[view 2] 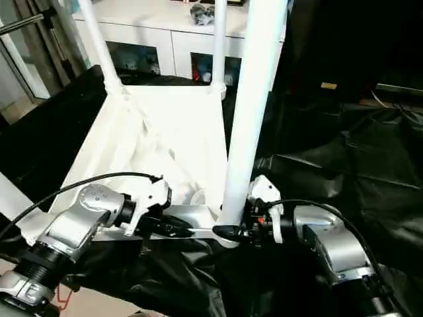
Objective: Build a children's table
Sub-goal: Rotate leg to tighten
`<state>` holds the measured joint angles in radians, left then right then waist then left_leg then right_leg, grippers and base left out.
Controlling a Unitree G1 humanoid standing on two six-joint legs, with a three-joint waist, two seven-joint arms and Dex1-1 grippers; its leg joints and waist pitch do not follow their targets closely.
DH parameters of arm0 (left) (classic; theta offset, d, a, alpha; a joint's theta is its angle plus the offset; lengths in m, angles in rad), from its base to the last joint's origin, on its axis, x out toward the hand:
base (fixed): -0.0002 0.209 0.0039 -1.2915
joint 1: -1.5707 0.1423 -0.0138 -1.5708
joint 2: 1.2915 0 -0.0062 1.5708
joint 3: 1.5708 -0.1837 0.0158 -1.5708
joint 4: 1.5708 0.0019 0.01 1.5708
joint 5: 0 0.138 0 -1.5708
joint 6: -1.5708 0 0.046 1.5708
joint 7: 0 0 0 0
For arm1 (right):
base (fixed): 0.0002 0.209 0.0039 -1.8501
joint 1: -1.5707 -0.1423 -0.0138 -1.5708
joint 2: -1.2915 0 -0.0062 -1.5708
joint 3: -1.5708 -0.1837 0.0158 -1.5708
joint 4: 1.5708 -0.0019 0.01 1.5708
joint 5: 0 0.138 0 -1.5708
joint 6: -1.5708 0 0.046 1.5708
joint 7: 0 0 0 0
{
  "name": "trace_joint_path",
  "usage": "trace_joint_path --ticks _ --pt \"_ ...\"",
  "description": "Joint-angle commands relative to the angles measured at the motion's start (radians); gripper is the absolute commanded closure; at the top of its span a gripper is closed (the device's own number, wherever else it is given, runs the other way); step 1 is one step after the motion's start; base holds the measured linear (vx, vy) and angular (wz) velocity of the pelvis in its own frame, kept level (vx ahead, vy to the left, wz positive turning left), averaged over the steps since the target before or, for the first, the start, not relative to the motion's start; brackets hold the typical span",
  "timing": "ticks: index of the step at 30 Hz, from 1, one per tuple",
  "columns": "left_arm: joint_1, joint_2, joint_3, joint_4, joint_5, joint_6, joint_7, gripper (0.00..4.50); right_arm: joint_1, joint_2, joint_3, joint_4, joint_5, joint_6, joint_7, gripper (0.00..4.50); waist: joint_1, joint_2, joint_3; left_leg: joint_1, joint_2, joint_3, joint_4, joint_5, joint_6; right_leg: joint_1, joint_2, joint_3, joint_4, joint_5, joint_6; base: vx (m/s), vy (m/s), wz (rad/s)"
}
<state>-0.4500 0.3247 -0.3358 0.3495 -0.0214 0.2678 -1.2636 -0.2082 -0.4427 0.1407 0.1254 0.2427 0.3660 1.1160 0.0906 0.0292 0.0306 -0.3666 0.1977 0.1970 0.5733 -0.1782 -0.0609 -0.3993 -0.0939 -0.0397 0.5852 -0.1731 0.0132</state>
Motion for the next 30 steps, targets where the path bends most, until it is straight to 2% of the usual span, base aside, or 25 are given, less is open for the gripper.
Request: trace_joint_path --ticks 1,2,3,4,5,6,8,10,12,13,14,16,19,21,22,24,25,26,27,28,29,30 --pt "-0.048 -0.081 0.034 0.008 0.001 0.043 0.163 4.5 0.013 0.093 0.063 0.015 -0.019 -0.011 -0.101 1.83 -0.005 -0.007 -0.047 0.012 0.028 -0.012 -0.068 -0.267 0.025 0.037 -0.04 0.025 -0.069 -0.266 -0.211 0.0 0.0 0.0" --pt "-0.052 -0.097 0.041 0.011 0.009 0.067 0.2 4.5 0.009 0.118 0.053 0.039 -0.047 -0.018 -0.172 1.84 -0.011 -0.007 -0.044 0.014 0.028 -0.012 -0.07 -0.286 0.009 0.031 -0.04 0.026 -0.074 -0.31 -0.202 0.0 0.0 0.0" --pt "-0.056 -0.112 0.047 0.015 0.016 0.077 0.234 4.5 0.003 0.139 0.043 0.062 -0.064 -0.015 -0.226 1.85 -0.012 -0.007 -0.043 0.016 0.025 -0.014 -0.071 -0.305 0.002 0.031 -0.041 0.024 -0.079 -0.353 -0.19 0.0 0.0 0.0" --pt "-0.059 -0.131 0.055 0.021 0.022 0.092 0.273 4.5 -0.004 0.165 0.031 0.088 -0.078 -0.01 -0.281 1.85 -0.018 -0.01 -0.043 0.013 0.022 -0.019 -0.073 -0.32 -0.012 0.035 -0.041 0.021 -0.08 -0.41 -0.167 0.0 0.0 0.0" --pt "-0.061 -0.146 0.058 0.022 0.024 0.101 0.294 4.5 -0.011 0.19 0.018 0.109 -0.086 -0.006 -0.328 1.85 -0.023 -0.001 -0.04 0.015 0.021 -0.02 -0.075 -0.338 -0.017 0.03 -0.041 0.021 -0.087 -0.448 -0.15 0.0 0.0 0.0" --pt "-0.061 -0.156 0.059 0.021 0.027 0.106 0.309 4.5 -0.016 0.208 0.01 0.123 -0.092 -0.001 -0.364 1.85 -0.029 -0.005 -0.04 0.019 0.02 -0.021 -0.074 -0.366 -0.016 0.027 -0.04 0.019 -0.095 -0.48 -0.136 0.0 0.0 0.0" --pt "-0.059 -0.197 0.056 0.017 0.036 0.125 0.363 4.5 -0.036 0.277 -0.013 0.155 -0.111 0.026 -0.49 1.85 -0.039 -0.009 -0.04 0.015 0.019 -0.022 -0.076 -0.374 -0.013 0.026 -0.038 0.019 -0.098 -0.49 -0.125 0.0 0.0 0.0" --pt "-0.05 -0.227 0.044 0.001 0.045 0.141 0.395 4.5 -0.051 0.33 -0.019 0.172 -0.13 0.036 -0.576 1.85 -0.046 -0.006 -0.039 0.013 0.017 -0.025 -0.077 -0.378 -0.018 0.025 -0.039 0.016 -0.1 -0.522 -0.11 0.0 0.0 0.0" --pt "-0.043 -0.239 0.035 -0.017 0.048 0.151 0.401 4.5 -0.057 0.352 -0.013 0.181 -0.145 0.019 -0.601 1.85 -0.051 -0.003 -0.038 0.017 0.017 -0.027 -0.077 -0.396 -0.019 0.02 -0.038 0.014 -0.106 -0.545 -0.098 0.0 0.0 0.0" --pt "-0.039 -0.243 0.029 -0.025 0.049 0.152 0.398 4.5 -0.056 0.358 -0.007 0.175 -0.139 0.016 -0.587 1.29 -0.053 -0.004 -0.04 0.016 0.017 -0.028 -0.078 -0.401 -0.014 0.022 -0.037 0.013 -0.107 -0.538 -0.094 0.0 0.0 0.0" --pt "-0.035 -0.243 0.023 -0.032 0.047 0.154 0.391 4.5 -0.053 0.364 -0.004 0.164 -0.127 0.026 -0.573 1.15 -0.054 -0.003 -0.04 0.013 0.017 -0.028 -0.08 -0.397 -0.008 0.024 -0.037 0.015 -0.106 -0.52 -0.094 0.0 0.0 0.0" --pt "-0.03 -0.238 0.013 -0.044 0.043 0.156 0.377 4.5 -0.05 0.358 0.011 0.144 -0.12 0.027 -0.547 1.15 -0.054 -0.002 -0.041 0.013 0.019 -0.027 -0.08 -0.391 -0.003 0.022 -0.035 0.017 -0.104 -0.486 -0.103 0.0 0.0 0.0" --pt "-0.026 -0.207 0.011 -0.06 0.033 0.15 0.339 4.5 -0.051 0.316 0.032 0.126 -0.135 -0.006 -0.498 0.79 -0.053 -0.002 -0.045 0.008 0.021 -0.026 -0.081 -0.363 0.002 0.028 -0.034 0.02 -0.094 -0.402 -0.128 0.0 0.0 0.0" --pt "-0.021 -0.166 0.01 -0.078 0.022 0.134 0.285 4.5 -0.051 0.264 0.044 0.104 -0.128 -0.043 -0.412 0.79 -0.054 -0.004 -0.046 0.003 0.02 -0.024 -0.079 -0.34 0.01 0.033 -0.035 0.021 -0.089 -0.359 -0.144 0.0 0.0 0.0" --pt "-0.021 -0.162 0.009 -0.08 0.02 0.133 0.279 4.5 -0.051 0.258 0.044 0.102 -0.126 -0.046 -0.401 0.79 -0.052 -0.003 -0.05 0.002 0.021 -0.024 -0.077 -0.323 0.018 0.037 -0.036 0.021 -0.084 -0.328 -0.153 0.0 0.0 0.0" --pt "-0.013 -0.119 0.004 -0.09 0.004 0.106 0.211 4.5 -0.041 0.194 0.054 0.063 -0.086 -0.08 -0.264 0.79 -0.049 -0.005 -0.052 0.003 0.022 -0.02 -0.071 -0.288 0.041 0.039 -0.036 0.023 -0.077 -0.26 -0.181 0.0 0.0 0.0" --pt "-0.013 -0.118 0.004 -0.09 0.004 0.106 0.211 4.5 -0.04 0.194 0.055 0.063 -0.086 -0.08 -0.263 0.79 -0.049 -0.005 -0.052 0.001 0.022 -0.019 -0.069 -0.274 0.048 0.04 -0.036 0.023 -0.075 -0.239 -0.189 0.051 -0.015 0.03" --pt "-0.01 -0.087 0.001 -0.097 -0.01 0.099 0.158 4.5 -0.031 0.148 0.059 0.03 -0.057 -0.082 -0.173 0.79 -0.048 -0.002 -0.054 0.004 0.023 -0.016 -0.066 -0.243 0.058 0.038 -0.035 0.024 -0.071 -0.195 -0.209 0.051 -0.015 0.03" --pt "-0.01 -0.074 -0.001 -0.099 -0.014 0.101 0.138 4.5 -0.028 0.127 0.062 0.019 -0.045 -0.07 -0.137 0.79 -0.046 -0.002 -0.057 0.003 0.023 -0.018 -0.064 -0.226 0.065 0.042 -0.035 0.023 -0.067 -0.166 -0.217 0.052 -0.009 0.02" --pt "-0.01 -0.071 -0.002 -0.099 -0.015 0.1 0.133 4.5 -0.028 0.123 0.063 0.017 -0.044 -0.068 -0.13 0.79 -0.041 0.0 -0.059 0.005 0.025 -0.016 -0.06 -0.19 0.081 0.044 -0.032 0.022 -0.058 -0.099 -0.235 0.0 0.0 0.0" --pt "-0.008 -0.044 -0.009 -0.104 -0.026 0.084 0.078 4.5 -0.024 0.08 0.075 0.006 -0.032 -0.053 -0.062 0.79 -0.037 0.0 -0.06 0.004 0.025 -0.015 -0.057 -0.16 0.096 0.045 -0.032 0.021 -0.052 -0.046 -0.255 0.0 0.0 0.0" --pt "-0.006 -0.036 -0.01 -0.106 -0.031 0.079 0.06 4.5 -0.024 0.067 0.08 0.006 -0.03 -0.052 -0.042 0.79 -0.034 -0.006 -0.062 0.006 0.025 -0.011 -0.053 -0.134 0.11 0.046 -0.03 0.021 -0.047 -0.007 -0.268 0.0 0.0 0.0"
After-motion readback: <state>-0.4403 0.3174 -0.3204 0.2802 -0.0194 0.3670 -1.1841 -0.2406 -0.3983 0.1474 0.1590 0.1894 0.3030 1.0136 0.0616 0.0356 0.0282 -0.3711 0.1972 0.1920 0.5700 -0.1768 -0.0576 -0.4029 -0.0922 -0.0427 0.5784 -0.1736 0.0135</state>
